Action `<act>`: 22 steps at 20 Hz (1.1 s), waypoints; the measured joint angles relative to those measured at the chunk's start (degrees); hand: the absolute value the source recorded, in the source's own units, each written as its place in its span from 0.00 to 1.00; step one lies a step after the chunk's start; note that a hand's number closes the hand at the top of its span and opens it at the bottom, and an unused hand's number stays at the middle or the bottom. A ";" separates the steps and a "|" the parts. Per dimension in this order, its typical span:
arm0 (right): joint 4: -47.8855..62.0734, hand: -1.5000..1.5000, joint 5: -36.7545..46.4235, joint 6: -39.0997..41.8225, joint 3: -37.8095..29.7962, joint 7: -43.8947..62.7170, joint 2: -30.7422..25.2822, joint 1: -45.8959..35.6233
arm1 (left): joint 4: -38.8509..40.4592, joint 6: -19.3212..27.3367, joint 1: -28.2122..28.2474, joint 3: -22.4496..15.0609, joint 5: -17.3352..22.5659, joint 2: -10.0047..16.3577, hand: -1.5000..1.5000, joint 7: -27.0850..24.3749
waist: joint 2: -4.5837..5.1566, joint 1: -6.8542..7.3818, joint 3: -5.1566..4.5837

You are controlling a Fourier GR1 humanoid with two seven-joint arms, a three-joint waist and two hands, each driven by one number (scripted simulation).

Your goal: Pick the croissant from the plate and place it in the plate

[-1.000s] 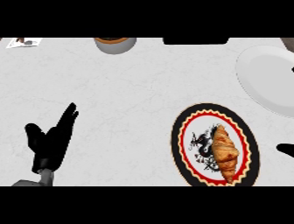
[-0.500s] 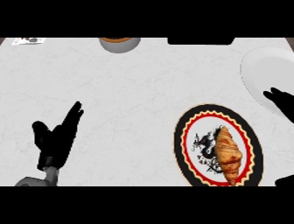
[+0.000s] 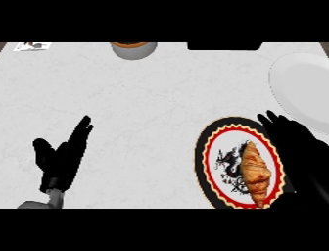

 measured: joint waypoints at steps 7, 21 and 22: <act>5.55 0.00 4.78 0.46 3.73 0.11 8.51 1.56 | -1.09 0.27 0.33 0.54 -0.96 -0.57 0.50 1.95 | -0.02 -0.38 0.03; 12.12 0.00 15.75 3.61 3.96 -1.06 14.65 3.92 | -2.30 -0.60 1.58 1.01 -3.04 -2.64 0.50 2.50 | -0.09 -0.60 0.04; 13.38 0.00 16.37 3.60 3.53 -1.63 14.91 4.00 | -2.67 -0.86 1.55 1.29 -2.92 -2.31 0.50 3.34 | -0.07 -0.58 0.03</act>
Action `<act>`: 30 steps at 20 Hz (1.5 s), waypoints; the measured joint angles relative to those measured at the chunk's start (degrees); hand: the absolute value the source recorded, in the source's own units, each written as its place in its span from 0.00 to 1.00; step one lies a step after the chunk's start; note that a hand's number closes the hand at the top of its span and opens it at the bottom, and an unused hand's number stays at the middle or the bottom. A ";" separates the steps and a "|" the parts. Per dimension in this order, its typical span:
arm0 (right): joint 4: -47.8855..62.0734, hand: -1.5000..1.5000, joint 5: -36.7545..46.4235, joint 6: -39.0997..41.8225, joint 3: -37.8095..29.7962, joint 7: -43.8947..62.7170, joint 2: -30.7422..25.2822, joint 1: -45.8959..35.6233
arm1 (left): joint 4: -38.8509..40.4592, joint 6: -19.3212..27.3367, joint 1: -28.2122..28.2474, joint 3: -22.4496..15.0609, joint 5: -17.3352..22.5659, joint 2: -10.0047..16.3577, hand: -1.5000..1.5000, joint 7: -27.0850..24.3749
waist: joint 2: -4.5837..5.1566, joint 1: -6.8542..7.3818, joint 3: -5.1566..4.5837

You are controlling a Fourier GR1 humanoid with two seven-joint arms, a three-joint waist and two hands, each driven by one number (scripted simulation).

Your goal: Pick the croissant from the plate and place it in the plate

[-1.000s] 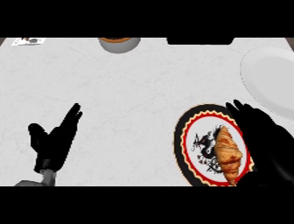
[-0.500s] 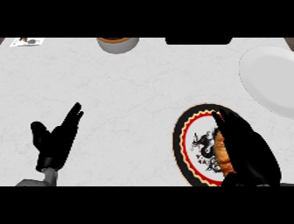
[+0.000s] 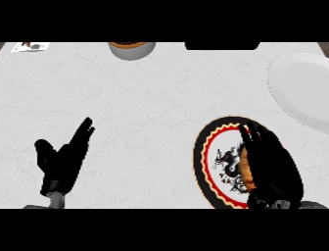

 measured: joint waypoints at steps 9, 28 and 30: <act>6.04 0.00 2.75 1.97 -3.67 -4.67 2.74 1.79 | 0.89 -1.05 -0.26 1.20 -1.16 -1.38 0.50 -0.49 | -0.01 -0.05 0.04; 0.87 1.00 6.25 -4.69 -1.21 -25.65 1.32 9.94 | 0.45 -2.38 1.08 3.71 -2.16 -1.83 0.50 -0.89 | -0.53 -1.14 -0.26; -2.04 1.00 5.28 -9.18 -1.14 -30.23 0.28 13.47 | 0.32 -2.47 1.70 3.87 -2.35 -1.79 0.50 -1.90 | -0.48 -1.43 -0.10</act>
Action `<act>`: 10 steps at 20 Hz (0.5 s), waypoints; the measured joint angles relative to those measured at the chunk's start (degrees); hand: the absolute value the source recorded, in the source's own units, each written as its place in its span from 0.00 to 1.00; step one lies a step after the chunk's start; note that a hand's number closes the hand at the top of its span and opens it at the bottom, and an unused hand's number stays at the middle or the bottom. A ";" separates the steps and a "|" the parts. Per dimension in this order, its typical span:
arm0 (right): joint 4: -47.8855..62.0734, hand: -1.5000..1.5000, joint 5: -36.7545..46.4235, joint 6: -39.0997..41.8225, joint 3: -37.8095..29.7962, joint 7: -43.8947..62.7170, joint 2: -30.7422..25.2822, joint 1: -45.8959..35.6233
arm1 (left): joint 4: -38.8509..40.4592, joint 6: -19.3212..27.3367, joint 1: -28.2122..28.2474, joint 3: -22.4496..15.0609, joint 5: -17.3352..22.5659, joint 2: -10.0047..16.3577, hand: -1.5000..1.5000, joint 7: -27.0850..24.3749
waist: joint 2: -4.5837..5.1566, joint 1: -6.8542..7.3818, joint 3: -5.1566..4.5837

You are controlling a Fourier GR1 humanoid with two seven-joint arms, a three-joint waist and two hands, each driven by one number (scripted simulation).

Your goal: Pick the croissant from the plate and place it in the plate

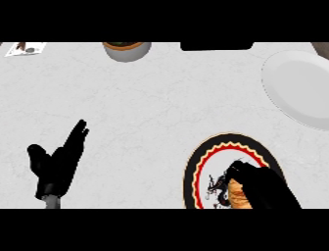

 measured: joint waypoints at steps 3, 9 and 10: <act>-5.71 1.00 -2.05 -6.33 -1.43 -5.83 -0.50 2.92 | -0.15 0.45 0.13 0.12 -0.02 -0.40 0.50 0.20 | 0.04 -0.49 0.18; -15.56 1.00 -7.63 -17.28 -9.51 -12.92 -1.96 9.70 | -1.16 0.70 0.04 0.21 -0.16 -0.27 0.50 2.06 | 0.23 -0.55 0.16; -16.77 1.00 -9.26 -18.54 -11.29 -13.70 -2.04 10.84 | -0.74 0.70 -0.35 0.13 -0.28 -0.45 0.50 2.14 | 0.26 -0.58 0.17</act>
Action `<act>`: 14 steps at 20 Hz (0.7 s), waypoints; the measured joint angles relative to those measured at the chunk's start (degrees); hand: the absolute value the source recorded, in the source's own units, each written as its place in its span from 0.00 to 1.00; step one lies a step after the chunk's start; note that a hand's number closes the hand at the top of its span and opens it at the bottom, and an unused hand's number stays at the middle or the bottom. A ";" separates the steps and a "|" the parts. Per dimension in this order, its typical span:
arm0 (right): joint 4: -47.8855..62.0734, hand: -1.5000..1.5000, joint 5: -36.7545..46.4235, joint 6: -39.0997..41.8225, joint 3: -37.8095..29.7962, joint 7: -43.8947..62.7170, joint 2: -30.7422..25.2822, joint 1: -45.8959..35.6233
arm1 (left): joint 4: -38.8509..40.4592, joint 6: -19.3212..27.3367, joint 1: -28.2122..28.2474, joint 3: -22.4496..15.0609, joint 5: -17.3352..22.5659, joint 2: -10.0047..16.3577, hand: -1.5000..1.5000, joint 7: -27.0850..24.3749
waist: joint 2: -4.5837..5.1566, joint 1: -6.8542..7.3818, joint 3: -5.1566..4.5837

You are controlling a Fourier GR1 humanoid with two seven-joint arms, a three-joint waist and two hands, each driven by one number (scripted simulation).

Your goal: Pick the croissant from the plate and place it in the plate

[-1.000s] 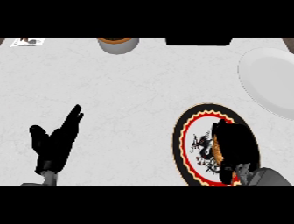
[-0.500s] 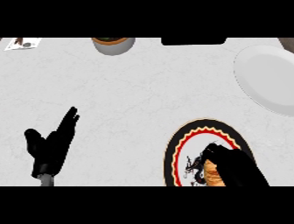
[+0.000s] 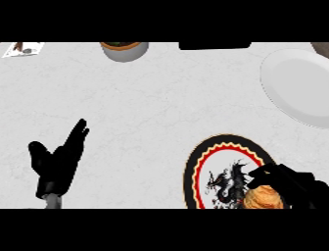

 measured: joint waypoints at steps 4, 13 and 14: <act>-1.06 1.00 -7.26 -4.03 -6.62 -1.75 1.90 2.63 | -0.02 0.11 -0.70 -0.30 -0.41 -0.48 0.50 0.46 | 0.14 0.59 0.01; 13.21 1.00 -30.09 -3.85 -25.45 -13.23 4.20 -2.11 | 1.15 -0.81 -1.65 -0.22 -1.01 -0.92 0.50 -0.31 | 0.36 1.70 0.00; 15.73 1.00 -31.15 -3.49 -27.13 -14.64 4.09 -3.48 | 1.59 -1.25 -1.97 -0.04 -0.90 -0.83 0.50 -0.48 | 0.36 1.79 0.01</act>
